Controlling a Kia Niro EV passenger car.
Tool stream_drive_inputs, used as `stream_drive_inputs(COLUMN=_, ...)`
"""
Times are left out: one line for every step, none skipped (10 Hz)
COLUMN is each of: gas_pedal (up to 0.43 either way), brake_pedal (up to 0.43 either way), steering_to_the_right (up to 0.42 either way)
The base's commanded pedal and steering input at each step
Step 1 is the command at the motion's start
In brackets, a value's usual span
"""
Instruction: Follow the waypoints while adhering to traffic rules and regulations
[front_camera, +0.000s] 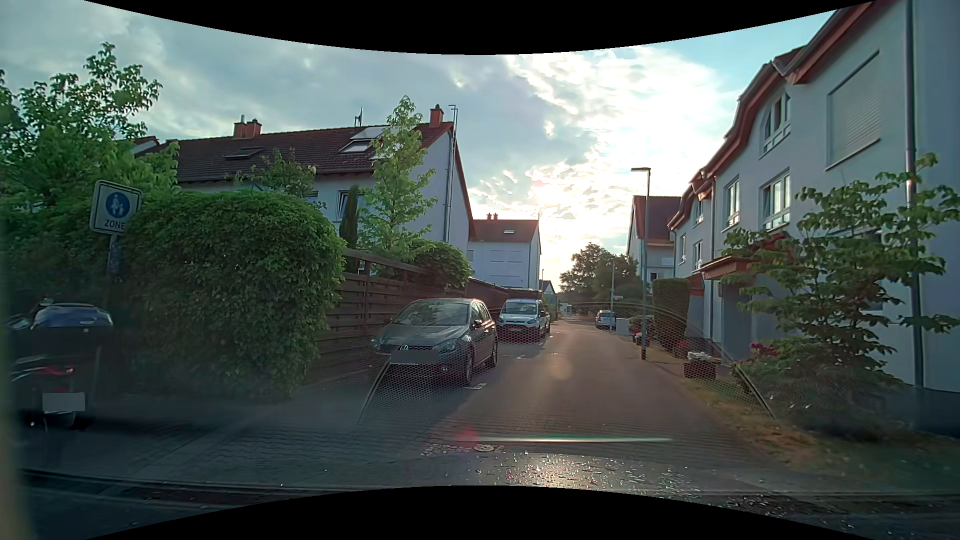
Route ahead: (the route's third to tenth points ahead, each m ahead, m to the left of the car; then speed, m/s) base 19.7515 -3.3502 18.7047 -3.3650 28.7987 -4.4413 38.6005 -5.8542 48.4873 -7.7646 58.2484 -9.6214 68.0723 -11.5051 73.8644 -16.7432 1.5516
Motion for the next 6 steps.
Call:
stream_drive_inputs(gas_pedal=0.000, brake_pedal=0.000, steering_to_the_right=0.116)
stream_drive_inputs(gas_pedal=0.000, brake_pedal=0.000, steering_to_the_right=0.118)
stream_drive_inputs(gas_pedal=0.000, brake_pedal=0.000, steering_to_the_right=0.115)
stream_drive_inputs(gas_pedal=0.000, brake_pedal=0.000, steering_to_the_right=0.114)
stream_drive_inputs(gas_pedal=0.000, brake_pedal=0.006, steering_to_the_right=0.119)
stream_drive_inputs(gas_pedal=0.000, brake_pedal=0.018, steering_to_the_right=0.129)
